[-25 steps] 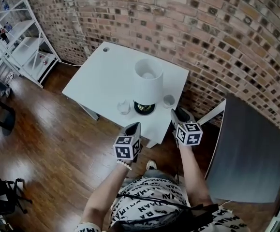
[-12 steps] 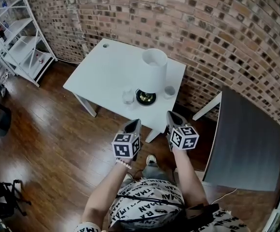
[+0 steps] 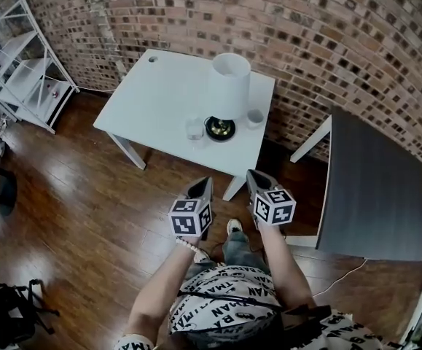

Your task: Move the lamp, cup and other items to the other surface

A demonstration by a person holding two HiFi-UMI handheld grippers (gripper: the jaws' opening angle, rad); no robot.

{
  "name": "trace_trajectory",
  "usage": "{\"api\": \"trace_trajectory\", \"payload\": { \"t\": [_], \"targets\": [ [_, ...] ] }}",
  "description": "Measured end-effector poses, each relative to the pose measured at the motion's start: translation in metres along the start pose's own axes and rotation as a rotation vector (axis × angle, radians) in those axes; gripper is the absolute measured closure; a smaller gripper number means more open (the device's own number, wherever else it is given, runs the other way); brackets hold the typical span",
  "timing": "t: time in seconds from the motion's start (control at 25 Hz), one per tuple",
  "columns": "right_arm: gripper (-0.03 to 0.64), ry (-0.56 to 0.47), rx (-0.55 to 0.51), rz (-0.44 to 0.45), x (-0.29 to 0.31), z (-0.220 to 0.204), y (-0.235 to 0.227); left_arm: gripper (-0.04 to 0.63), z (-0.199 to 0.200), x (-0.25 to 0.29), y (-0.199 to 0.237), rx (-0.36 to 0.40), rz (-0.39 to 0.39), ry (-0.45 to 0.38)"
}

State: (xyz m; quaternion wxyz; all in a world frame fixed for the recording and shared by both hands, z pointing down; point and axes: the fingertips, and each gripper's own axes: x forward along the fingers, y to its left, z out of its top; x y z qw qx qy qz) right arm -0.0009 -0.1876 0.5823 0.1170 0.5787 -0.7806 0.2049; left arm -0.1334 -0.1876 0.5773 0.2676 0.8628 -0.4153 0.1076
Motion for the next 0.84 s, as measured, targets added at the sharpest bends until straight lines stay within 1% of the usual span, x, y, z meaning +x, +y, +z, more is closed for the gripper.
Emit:
{"api": "trace_trajectory", "payload": {
  "t": [0.36, 0.84],
  "targets": [
    [0.617, -0.02, 0.018, -0.025, -0.009, 0.005, -0.001, 0.595, 0.007, -0.001, -0.005, 0.018, -0.026, -0.01],
    [0.617, -0.05, 0.016, -0.041, -0.012, 0.023, -0.017, 0.595, 0.014, 0.009, -0.011, 0.024, -0.028, -0.018]
  ]
}}
